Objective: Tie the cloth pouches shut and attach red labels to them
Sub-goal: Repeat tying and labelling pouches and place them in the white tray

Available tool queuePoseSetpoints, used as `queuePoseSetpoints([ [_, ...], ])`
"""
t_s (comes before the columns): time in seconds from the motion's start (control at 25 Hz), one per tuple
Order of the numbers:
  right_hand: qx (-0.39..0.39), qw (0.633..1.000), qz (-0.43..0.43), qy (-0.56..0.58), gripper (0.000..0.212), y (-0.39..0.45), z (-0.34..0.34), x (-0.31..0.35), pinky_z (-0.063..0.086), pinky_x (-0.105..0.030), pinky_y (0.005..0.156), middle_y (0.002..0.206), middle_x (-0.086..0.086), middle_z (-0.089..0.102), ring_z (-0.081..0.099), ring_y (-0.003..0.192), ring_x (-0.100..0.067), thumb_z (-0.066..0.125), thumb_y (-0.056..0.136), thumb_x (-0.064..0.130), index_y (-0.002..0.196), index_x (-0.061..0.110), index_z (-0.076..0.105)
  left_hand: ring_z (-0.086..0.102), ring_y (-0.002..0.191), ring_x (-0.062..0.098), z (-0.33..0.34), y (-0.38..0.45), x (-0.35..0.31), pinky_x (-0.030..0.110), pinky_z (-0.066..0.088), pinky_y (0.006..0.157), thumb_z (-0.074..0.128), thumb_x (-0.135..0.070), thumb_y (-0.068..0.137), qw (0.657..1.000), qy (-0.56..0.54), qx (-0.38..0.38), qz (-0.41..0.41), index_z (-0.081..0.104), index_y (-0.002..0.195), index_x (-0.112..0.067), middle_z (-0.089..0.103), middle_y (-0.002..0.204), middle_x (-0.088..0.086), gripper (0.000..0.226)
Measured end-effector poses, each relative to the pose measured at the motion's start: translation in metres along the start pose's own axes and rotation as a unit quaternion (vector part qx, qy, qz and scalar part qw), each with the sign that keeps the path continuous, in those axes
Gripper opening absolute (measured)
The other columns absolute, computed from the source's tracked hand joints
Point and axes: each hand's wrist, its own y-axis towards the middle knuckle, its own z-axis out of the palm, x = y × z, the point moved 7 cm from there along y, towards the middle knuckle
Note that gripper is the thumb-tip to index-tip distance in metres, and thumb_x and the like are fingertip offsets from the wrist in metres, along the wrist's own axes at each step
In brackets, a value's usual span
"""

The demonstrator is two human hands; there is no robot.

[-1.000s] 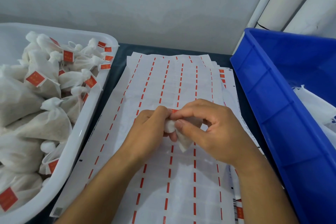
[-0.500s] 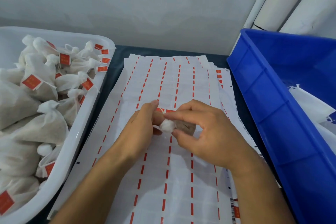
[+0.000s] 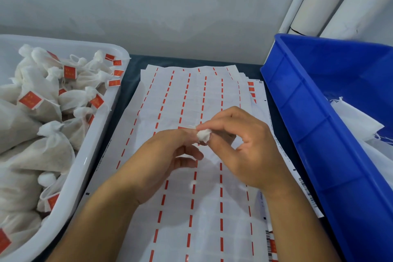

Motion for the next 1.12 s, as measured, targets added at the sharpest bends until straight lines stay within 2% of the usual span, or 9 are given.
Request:
queuePoseSetpoints([
  [0.08, -0.007, 1.0, -0.01, 0.007, 0.013, 0.001, -0.001, 0.002, 0.054, -0.023, 0.073, 0.1, 0.006, 0.069, 0.066, 0.095, -0.015, 0.071, 0.095, 0.017, 0.106, 0.02, 0.079, 0.069, 0.076, 0.013, 0.002, -0.003, 0.001, 0.026, 0.056, 0.072, 0.068, -0.037, 0.093, 0.998, -0.054, 0.032, -0.009, 0.081, 0.103, -0.018, 0.075, 0.096, 0.0, 0.025],
  [0.32, 0.015, 0.999, -0.01, 0.031, 0.015, 0.001, 0.002, 0.0, 0.051, -0.018, 0.077, 0.103, 0.009, 0.068, 0.066, 0.096, -0.015, 0.067, 0.097, 0.016, 0.107, 0.019, 0.077, 0.061, 0.079, 0.012, 0.003, -0.008, 0.004, 0.029, 0.055, 0.071, 0.087, -0.038, 0.078, 0.986, -0.111, 0.105, -0.065, 0.079, 0.11, -0.014, 0.071, 0.106, 0.003, 0.041],
  [0.4, 0.017, 0.999, 0.0, 0.045, 0.014, 0.001, 0.004, -0.002, 0.054, -0.022, 0.077, 0.102, 0.009, 0.069, 0.066, 0.094, -0.015, 0.064, 0.098, 0.016, 0.106, 0.018, 0.075, 0.061, 0.081, 0.013, 0.001, -0.008, 0.002, 0.028, 0.054, 0.071, 0.086, -0.041, 0.072, 0.991, -0.088, 0.08, -0.053, 0.082, 0.104, -0.017, 0.072, 0.102, 0.001, 0.04],
  [0.48, 0.005, 0.999, 0.01, 0.051, 0.014, 0.001, 0.006, -0.004, 0.057, -0.029, 0.076, 0.1, 0.007, 0.07, 0.067, 0.091, -0.016, 0.062, 0.099, 0.015, 0.104, 0.018, 0.074, 0.064, 0.084, 0.013, -0.004, -0.007, -0.004, 0.023, 0.054, 0.072, 0.077, -0.052, 0.064, 1.0, -0.003, 0.015, -0.002, 0.084, 0.093, -0.028, 0.075, 0.094, -0.007, 0.039],
  [0.6, -0.025, 0.997, 0.022, 0.072, 0.014, 0.002, 0.005, -0.005, 0.058, -0.036, 0.075, 0.099, 0.005, 0.069, 0.069, 0.086, -0.019, 0.059, 0.1, 0.014, 0.103, 0.014, 0.073, 0.064, 0.095, 0.004, -0.004, -0.013, -0.027, 0.015, 0.054, 0.073, 0.068, -0.056, 0.074, 0.967, 0.143, -0.094, 0.19, 0.083, 0.089, -0.039, 0.07, 0.099, -0.015, 0.026],
  [0.68, -0.043, 0.995, 0.022, 0.091, 0.014, 0.003, 0.004, -0.004, 0.058, -0.035, 0.076, 0.1, 0.007, 0.067, 0.069, 0.086, -0.021, 0.058, 0.101, 0.013, 0.104, 0.013, 0.071, 0.062, 0.109, 0.005, -0.002, -0.018, -0.034, 0.02, 0.056, 0.078, 0.069, -0.047, 0.082, 0.941, 0.163, -0.119, 0.27, 0.083, 0.095, -0.038, 0.066, 0.109, -0.016, 0.021],
  [0.76, -0.051, 0.995, 0.012, 0.089, 0.013, 0.003, 0.004, 0.0, 0.057, -0.029, 0.08, 0.101, 0.009, 0.067, 0.068, 0.094, -0.02, 0.056, 0.101, 0.014, 0.105, 0.014, 0.069, 0.062, 0.114, 0.01, -0.001, -0.018, -0.031, 0.028, 0.057, 0.081, 0.073, -0.041, 0.081, 0.955, 0.088, -0.101, 0.266, 0.084, 0.096, -0.031, 0.067, 0.114, -0.01, 0.021],
  [0.88, -0.054, 0.994, 0.011, 0.098, 0.015, 0.004, 0.004, 0.004, 0.056, -0.026, 0.081, 0.101, 0.011, 0.068, 0.067, 0.098, -0.02, 0.054, 0.101, 0.022, 0.106, 0.017, 0.068, 0.066, 0.106, 0.013, 0.001, -0.016, -0.027, 0.029, 0.05, 0.082, 0.074, -0.042, 0.077, 0.972, 0.001, -0.076, 0.222, 0.085, 0.093, -0.027, 0.072, 0.11, -0.002, 0.024],
  [1.12, -0.071, 0.986, 0.068, 0.133, 0.014, 0.003, 0.004, 0.001, 0.059, -0.04, 0.068, 0.088, 0.008, 0.07, 0.069, 0.081, -0.023, 0.058, 0.1, 0.024, 0.099, 0.017, 0.069, 0.069, 0.103, 0.018, 0.004, -0.02, -0.033, 0.034, 0.06, 0.084, 0.074, -0.041, 0.075, 0.968, 0.029, -0.082, 0.235, 0.08, 0.093, -0.021, 0.073, 0.105, -0.002, 0.027],
])
